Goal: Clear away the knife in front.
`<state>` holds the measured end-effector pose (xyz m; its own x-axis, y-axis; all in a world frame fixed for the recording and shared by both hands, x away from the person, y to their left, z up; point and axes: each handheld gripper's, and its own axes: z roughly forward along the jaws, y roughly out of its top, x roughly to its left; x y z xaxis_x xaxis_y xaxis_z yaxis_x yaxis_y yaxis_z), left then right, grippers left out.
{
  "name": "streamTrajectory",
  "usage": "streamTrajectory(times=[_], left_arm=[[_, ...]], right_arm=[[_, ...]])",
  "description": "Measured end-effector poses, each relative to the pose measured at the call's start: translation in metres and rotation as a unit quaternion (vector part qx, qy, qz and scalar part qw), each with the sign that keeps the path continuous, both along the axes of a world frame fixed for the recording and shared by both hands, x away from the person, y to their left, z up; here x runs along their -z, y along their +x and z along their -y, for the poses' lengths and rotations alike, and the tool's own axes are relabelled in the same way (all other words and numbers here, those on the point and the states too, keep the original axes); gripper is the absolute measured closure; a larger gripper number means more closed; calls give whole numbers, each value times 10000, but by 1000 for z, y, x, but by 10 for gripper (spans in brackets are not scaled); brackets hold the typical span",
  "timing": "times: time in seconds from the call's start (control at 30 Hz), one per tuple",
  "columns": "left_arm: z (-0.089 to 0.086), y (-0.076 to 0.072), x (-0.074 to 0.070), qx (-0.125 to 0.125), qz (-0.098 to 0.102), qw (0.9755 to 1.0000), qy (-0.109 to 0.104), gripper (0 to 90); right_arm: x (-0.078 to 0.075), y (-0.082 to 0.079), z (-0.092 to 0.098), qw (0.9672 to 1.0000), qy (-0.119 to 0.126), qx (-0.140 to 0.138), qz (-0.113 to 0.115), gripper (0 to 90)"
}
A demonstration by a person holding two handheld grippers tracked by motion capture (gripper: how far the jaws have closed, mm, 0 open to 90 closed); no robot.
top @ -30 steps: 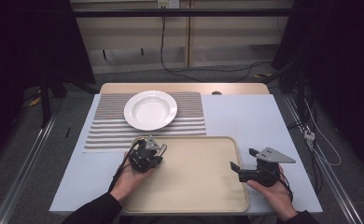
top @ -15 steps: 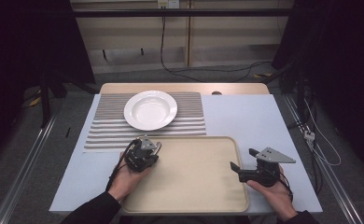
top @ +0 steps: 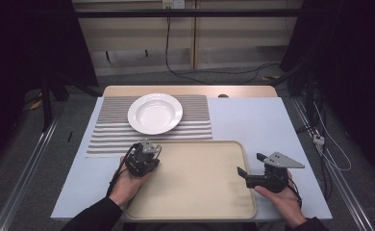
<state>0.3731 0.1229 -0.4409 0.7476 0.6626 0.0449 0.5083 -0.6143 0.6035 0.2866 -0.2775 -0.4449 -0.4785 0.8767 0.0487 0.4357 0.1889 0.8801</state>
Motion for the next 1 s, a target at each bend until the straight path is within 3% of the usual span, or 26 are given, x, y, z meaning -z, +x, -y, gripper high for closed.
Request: streamTrajectory(times=[0.67,1.0], left_arm=[[-9,1,-1,-202,-193,9995,-134,900],[-14,4,-2,-279,-217,9994,-61,900]], right_arm=[[0,0,0,10000,7,-1,-2,101],[0,0,0,10000,9,8,-13,101]])
